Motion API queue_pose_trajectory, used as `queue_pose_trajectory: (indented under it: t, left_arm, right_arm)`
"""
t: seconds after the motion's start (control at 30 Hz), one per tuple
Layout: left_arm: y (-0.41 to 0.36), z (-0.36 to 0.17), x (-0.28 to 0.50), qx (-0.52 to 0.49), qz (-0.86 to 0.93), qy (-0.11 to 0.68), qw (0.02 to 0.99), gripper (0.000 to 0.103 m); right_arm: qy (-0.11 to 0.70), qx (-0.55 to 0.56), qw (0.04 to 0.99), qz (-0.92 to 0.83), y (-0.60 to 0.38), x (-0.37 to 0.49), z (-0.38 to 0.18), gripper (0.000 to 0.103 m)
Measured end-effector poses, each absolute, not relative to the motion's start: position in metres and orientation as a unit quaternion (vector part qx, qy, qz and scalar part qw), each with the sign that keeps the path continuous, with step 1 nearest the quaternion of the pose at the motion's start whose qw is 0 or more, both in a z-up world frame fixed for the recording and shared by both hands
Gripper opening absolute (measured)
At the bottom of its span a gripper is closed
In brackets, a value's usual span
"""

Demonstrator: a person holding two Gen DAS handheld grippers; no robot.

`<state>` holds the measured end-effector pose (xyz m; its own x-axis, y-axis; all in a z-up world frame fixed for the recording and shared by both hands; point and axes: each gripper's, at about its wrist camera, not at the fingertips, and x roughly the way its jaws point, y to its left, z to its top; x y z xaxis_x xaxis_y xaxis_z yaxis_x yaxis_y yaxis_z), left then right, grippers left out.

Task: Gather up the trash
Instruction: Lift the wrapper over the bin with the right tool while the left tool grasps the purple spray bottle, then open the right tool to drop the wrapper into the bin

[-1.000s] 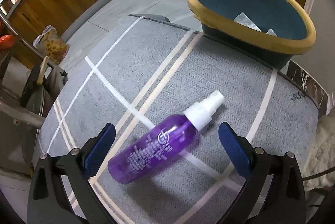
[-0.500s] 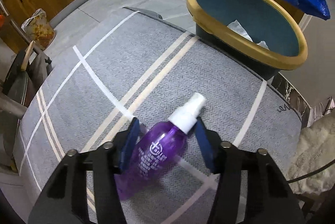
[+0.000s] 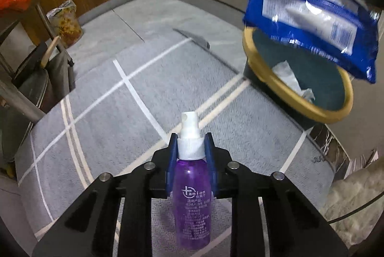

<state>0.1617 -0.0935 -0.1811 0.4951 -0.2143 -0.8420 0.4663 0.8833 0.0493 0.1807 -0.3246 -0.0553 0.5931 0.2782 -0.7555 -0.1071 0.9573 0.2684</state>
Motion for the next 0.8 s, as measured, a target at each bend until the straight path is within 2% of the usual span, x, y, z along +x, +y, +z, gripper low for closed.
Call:
queue_pose_trajectory:
  t: [0.17, 0.23, 0.8]
  left_arm:
    - [-0.088, -0.163, 0.158, 0.119, -0.193, 0.447, 0.865, 0.022]
    - [-0.086, -0.155, 0.155, 0.116, -0.192, 0.440, 0.869, 0.022]
    - [-0.106, -0.126, 0.134, 0.147, -0.204, 0.408, 0.878, 0.022]
  right_arm:
    - [0.437, 0.098, 0.887, 0.111, -0.325, 0.180, -0.054, 0.006]
    - [0.432, 0.096, 0.890, 0.114, -0.325, 0.179, -0.052, 0.001]
    - [0.444, 0.092, 0.887, 0.087, -0.342, 0.177, -0.061, 0.001]
